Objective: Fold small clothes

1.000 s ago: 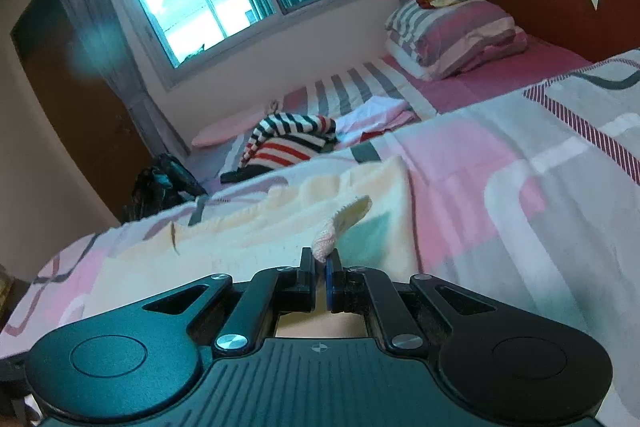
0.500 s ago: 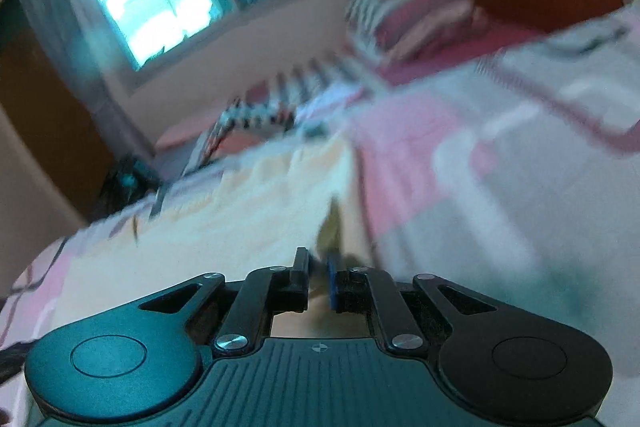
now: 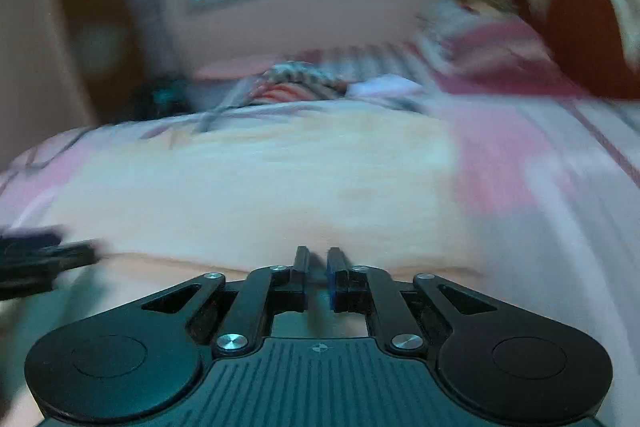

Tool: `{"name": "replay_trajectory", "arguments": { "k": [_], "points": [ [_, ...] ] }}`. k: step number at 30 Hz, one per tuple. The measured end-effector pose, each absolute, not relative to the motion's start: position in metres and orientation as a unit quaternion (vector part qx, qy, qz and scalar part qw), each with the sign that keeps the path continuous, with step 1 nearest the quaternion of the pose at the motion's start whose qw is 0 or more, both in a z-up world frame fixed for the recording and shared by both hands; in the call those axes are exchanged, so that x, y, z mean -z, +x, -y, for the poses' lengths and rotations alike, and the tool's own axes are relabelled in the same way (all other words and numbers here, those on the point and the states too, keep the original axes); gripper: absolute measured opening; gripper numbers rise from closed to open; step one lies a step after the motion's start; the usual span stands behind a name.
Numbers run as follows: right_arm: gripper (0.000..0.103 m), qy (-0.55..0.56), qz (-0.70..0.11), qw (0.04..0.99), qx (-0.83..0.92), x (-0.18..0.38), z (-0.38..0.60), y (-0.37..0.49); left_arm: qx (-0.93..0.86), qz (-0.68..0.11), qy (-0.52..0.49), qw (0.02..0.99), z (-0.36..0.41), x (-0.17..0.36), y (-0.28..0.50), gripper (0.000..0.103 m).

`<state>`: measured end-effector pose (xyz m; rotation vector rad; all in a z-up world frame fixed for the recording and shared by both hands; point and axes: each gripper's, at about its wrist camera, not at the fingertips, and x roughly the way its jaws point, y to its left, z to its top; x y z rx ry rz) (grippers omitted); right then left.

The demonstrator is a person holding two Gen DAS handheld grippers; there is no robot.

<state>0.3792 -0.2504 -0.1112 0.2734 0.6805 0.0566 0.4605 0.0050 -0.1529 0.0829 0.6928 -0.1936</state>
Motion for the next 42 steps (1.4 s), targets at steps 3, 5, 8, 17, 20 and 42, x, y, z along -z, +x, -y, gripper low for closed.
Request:
{"name": "replay_trajectory", "arguments": {
  "k": [3,5,8,17,20,42],
  "points": [
    [0.0,0.158,-0.32,0.934,-0.023,0.098,0.269,0.381,0.098,-0.305,0.027,0.947,-0.01,0.133,0.47,0.065],
    [0.0,0.175,-0.297,0.937,-0.053,0.087,0.265,0.393,0.095,-0.292,0.046,0.951,-0.003,0.122,0.489,0.071],
    [0.0,0.181,-0.299,0.935,-0.057,0.086,0.254,0.422,0.105,-0.293,0.051,0.949,0.003,0.116,0.523,0.071],
    [0.0,0.158,-0.33,0.931,-0.018,0.123,0.273,0.463,0.068,-0.361,0.033,0.93,-0.037,0.155,0.581,0.072],
    [0.0,0.173,-0.322,0.931,-0.024,0.116,0.28,0.454,0.052,-0.324,0.032,0.944,-0.032,0.142,0.561,0.069],
    [0.0,0.163,-0.293,0.941,-0.05,0.086,0.279,0.372,0.083,-0.311,0.081,0.943,0.013,0.135,0.465,0.071]
  ]
}}
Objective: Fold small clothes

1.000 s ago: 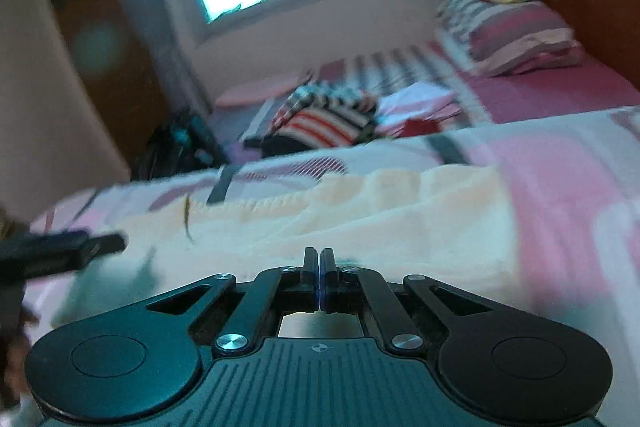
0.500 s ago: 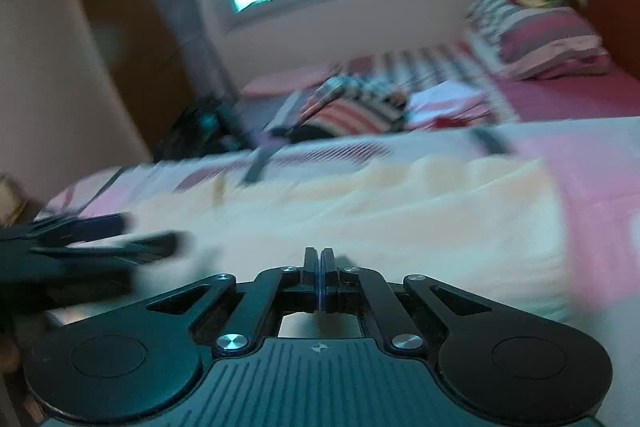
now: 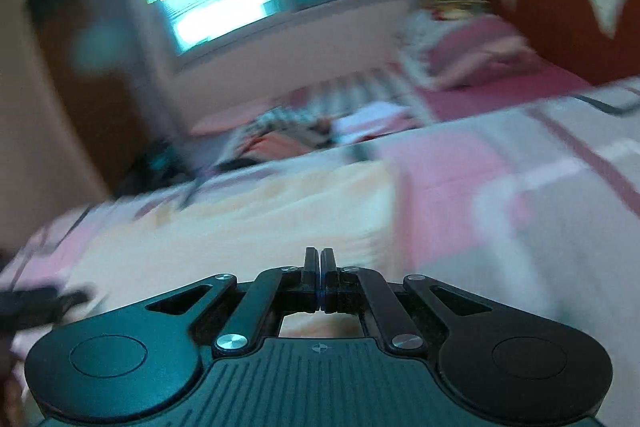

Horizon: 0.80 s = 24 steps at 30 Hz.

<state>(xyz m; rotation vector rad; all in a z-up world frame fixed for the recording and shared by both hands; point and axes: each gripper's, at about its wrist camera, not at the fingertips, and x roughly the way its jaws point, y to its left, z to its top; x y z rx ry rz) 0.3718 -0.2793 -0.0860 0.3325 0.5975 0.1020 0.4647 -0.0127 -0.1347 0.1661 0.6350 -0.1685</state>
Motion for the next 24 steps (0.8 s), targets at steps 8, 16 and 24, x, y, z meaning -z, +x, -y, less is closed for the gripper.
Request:
{"name": "replay_trajectory", "arguments": {
  "k": [8,16,24],
  "points": [
    [0.0,0.159,-0.309,0.938,0.006,0.1,0.294,0.381,0.058,-0.305,0.095,0.946,0.007,0.138,0.457,0.073],
    [0.035,0.17,-0.304,0.937,0.002,0.099,0.312,0.391,0.042,-0.307,0.094,0.946,-0.008,0.141,0.468,0.073],
    [0.02,0.13,-0.333,0.934,-0.009,0.109,0.302,0.418,0.036,-0.328,0.071,0.941,-0.018,0.151,0.478,0.073]
  ]
}}
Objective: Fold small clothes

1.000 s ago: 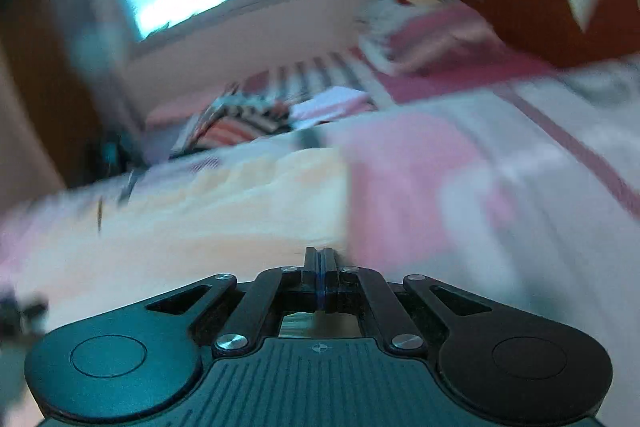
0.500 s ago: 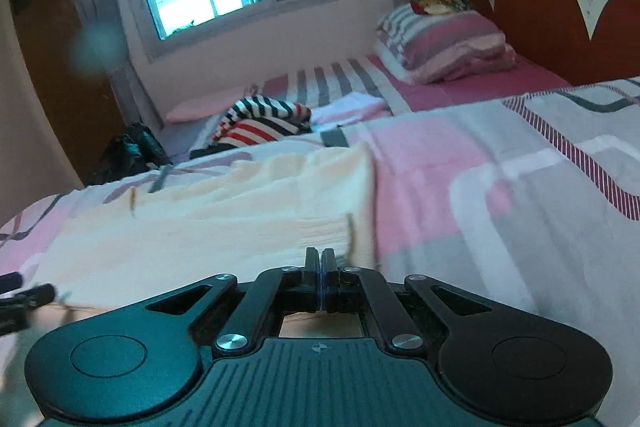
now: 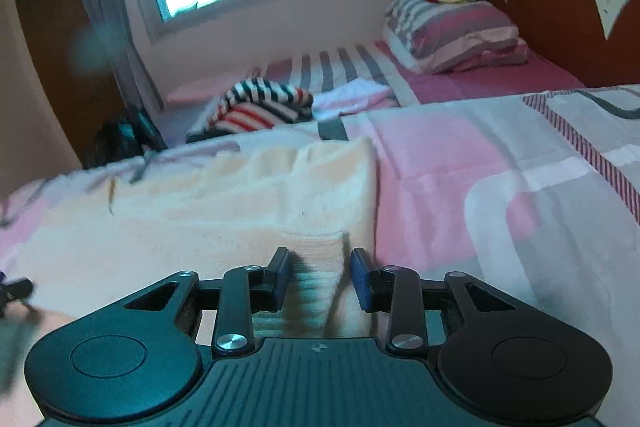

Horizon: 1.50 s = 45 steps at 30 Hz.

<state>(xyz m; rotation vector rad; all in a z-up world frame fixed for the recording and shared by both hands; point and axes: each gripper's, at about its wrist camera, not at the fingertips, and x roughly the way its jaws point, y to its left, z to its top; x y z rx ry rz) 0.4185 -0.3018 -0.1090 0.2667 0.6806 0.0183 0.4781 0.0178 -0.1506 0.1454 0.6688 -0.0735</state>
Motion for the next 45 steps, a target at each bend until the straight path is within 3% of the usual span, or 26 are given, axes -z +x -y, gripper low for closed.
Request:
{"name": "replay_trajectory", "arguments": {
  "k": [1,6,9,10,11,13,16,20,25,26,27,33,34,35,37,45],
  "points": [
    [0.005,0.123,-0.336,0.933,-0.026,0.107,0.299,0.421,0.036,-0.326,0.074,0.942,-0.017,0.15,0.477,0.072],
    [0.004,0.102,-0.286,0.952,-0.027,0.091,0.297,0.417,0.038,-0.328,0.078,0.941,-0.015,0.152,0.476,0.073],
    [0.005,0.095,-0.319,0.943,-0.022,0.103,0.295,0.426,0.037,-0.331,0.075,0.94,-0.016,0.154,0.477,0.075],
    [0.008,0.085,-0.337,0.937,-0.018,0.112,0.293,0.429,0.037,-0.332,0.073,0.94,-0.017,0.153,0.477,0.075],
    [0.025,0.078,-0.328,0.941,-0.013,0.112,0.292,0.425,0.038,-0.332,0.073,0.94,-0.017,0.15,0.476,0.074],
    [0.042,0.064,-0.315,0.947,0.028,0.102,0.287,0.414,0.041,-0.319,0.08,0.943,-0.014,0.143,0.469,0.074],
    [0.042,0.091,-0.287,0.953,-0.015,0.089,0.273,0.396,0.066,-0.311,0.078,0.945,0.004,0.138,0.466,0.074],
    [0.028,0.059,-0.309,0.943,-0.107,0.097,0.221,0.39,0.094,-0.311,0.095,0.941,0.037,0.142,0.465,0.074],
    [0.023,0.04,-0.323,0.944,-0.061,0.114,0.234,0.388,0.056,-0.334,0.098,0.936,0.009,0.151,0.473,0.075],
    [0.008,0.054,-0.325,0.943,-0.04,0.115,0.25,0.388,0.048,-0.339,0.078,0.936,-0.009,0.152,0.473,0.077],
    [0.002,0.067,-0.328,0.942,-0.035,0.117,0.26,0.388,0.043,-0.347,0.063,0.935,-0.019,0.154,0.474,0.081],
    [0.002,0.08,-0.343,0.936,-0.031,0.112,0.273,0.393,0.033,-0.341,0.088,0.935,-0.011,0.151,0.469,0.078],
    [0.005,0.083,-0.34,0.936,-0.029,0.109,0.271,0.391,0.035,-0.341,0.093,0.935,-0.009,0.148,0.466,0.077],
    [0.024,0.086,-0.334,0.938,-0.025,0.106,0.269,0.387,0.037,-0.342,0.099,0.934,-0.007,0.146,0.461,0.076],
    [0.051,0.09,-0.33,0.939,-0.025,0.1,0.27,0.379,0.039,-0.34,0.109,0.933,-0.004,0.142,0.451,0.076],
    [0.051,0.116,-0.333,0.934,-0.051,0.076,0.275,0.327,0.046,-0.331,0.113,0.936,-0.002,0.122,0.4,0.074]
  ]
}}
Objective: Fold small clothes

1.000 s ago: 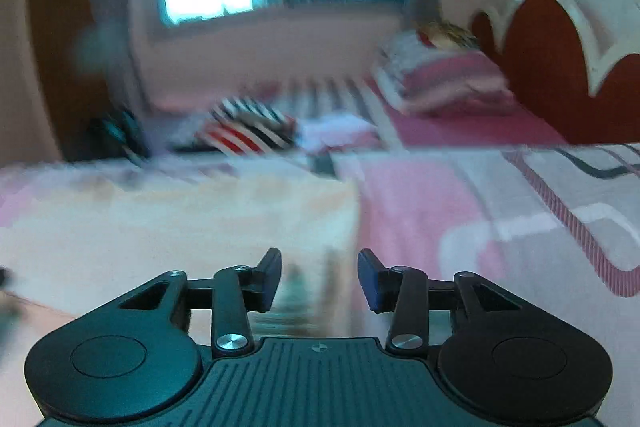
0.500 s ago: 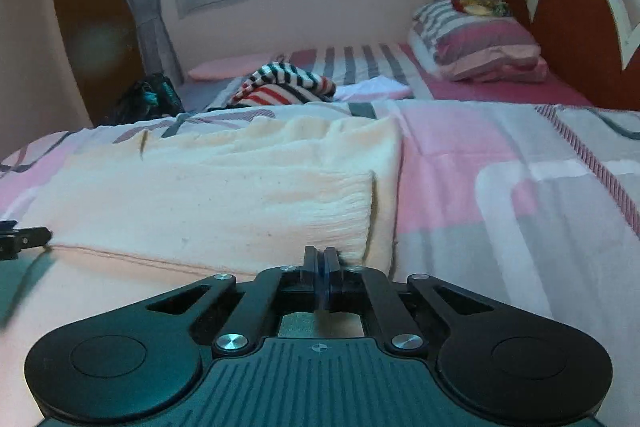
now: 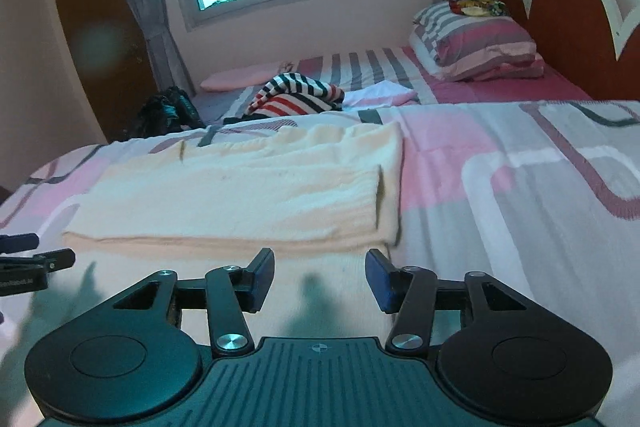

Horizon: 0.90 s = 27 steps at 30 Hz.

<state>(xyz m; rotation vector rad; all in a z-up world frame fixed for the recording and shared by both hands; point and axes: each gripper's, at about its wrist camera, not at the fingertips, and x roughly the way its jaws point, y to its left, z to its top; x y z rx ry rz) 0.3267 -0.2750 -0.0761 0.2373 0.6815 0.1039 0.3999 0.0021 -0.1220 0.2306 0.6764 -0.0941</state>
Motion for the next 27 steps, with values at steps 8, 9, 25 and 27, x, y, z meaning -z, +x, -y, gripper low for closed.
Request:
{"name": "replay_trajectory", "arguments": {
  "k": [8,9,25,27],
  "points": [
    [0.051,0.131,-0.336,0.931,-0.047,0.055,0.28,0.249,0.048,-0.337,0.128,0.932,-0.017,0.113,0.331,0.075],
    [0.051,0.135,-0.337,0.93,-0.047,0.053,0.283,0.237,0.044,-0.339,0.131,0.93,-0.021,0.113,0.32,0.075],
    [0.048,0.235,-0.397,0.885,-0.06,0.07,0.306,0.064,0.037,-0.435,-0.014,0.9,-0.116,0.131,0.175,0.063],
    [0.041,0.253,-0.402,0.877,-0.067,0.076,0.307,0.051,0.05,-0.44,-0.041,0.896,-0.119,0.129,0.17,0.061]
  ]
}}
